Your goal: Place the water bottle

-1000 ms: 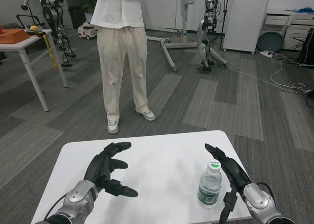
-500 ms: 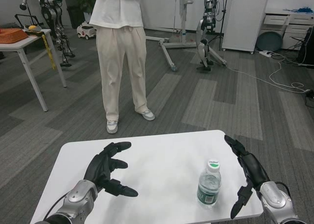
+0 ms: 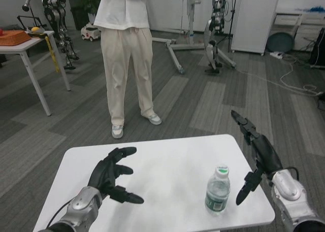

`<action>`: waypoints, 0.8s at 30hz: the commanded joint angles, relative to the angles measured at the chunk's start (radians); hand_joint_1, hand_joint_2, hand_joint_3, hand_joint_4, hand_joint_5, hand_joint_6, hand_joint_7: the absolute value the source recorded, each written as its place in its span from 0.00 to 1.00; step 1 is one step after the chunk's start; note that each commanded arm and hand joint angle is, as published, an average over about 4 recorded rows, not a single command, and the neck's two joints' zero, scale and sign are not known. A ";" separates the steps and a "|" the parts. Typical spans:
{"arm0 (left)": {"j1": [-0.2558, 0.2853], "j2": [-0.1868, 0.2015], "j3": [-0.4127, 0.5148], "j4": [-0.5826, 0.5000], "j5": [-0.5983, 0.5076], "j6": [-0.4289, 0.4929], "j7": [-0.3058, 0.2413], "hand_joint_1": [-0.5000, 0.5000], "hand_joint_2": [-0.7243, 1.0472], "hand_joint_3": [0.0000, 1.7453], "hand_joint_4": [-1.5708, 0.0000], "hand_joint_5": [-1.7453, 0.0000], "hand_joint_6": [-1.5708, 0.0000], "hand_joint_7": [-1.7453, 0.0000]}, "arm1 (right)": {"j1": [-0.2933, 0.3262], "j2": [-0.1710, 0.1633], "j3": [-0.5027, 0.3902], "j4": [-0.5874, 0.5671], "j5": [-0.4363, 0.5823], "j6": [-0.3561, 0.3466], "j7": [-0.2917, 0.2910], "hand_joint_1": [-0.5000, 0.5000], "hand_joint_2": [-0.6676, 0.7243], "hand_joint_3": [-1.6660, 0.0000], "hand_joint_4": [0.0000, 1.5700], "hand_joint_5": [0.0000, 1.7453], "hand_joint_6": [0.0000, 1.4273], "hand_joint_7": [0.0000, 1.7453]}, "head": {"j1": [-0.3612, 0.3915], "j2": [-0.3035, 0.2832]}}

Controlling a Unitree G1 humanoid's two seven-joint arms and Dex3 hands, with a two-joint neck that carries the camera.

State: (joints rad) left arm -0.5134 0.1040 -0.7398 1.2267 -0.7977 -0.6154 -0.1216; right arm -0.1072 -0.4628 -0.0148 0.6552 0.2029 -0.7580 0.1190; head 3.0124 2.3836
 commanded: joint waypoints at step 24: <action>0.001 0.007 0.015 -0.047 0.000 -0.032 0.000 0.00 0.35 0.05 1.00 0.00 1.00 0.60 | -0.147 -0.011 0.345 -0.279 0.003 0.074 -0.002 0.04 0.68 1.00 0.00 0.00 0.01 0.00 | 0.001 0.008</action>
State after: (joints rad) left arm -0.5116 0.1023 -0.7349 1.1840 -0.7977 -0.6372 -0.1209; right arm -0.2319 -0.4703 0.3193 0.3877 0.2008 -0.6956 0.1192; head 3.0137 2.3915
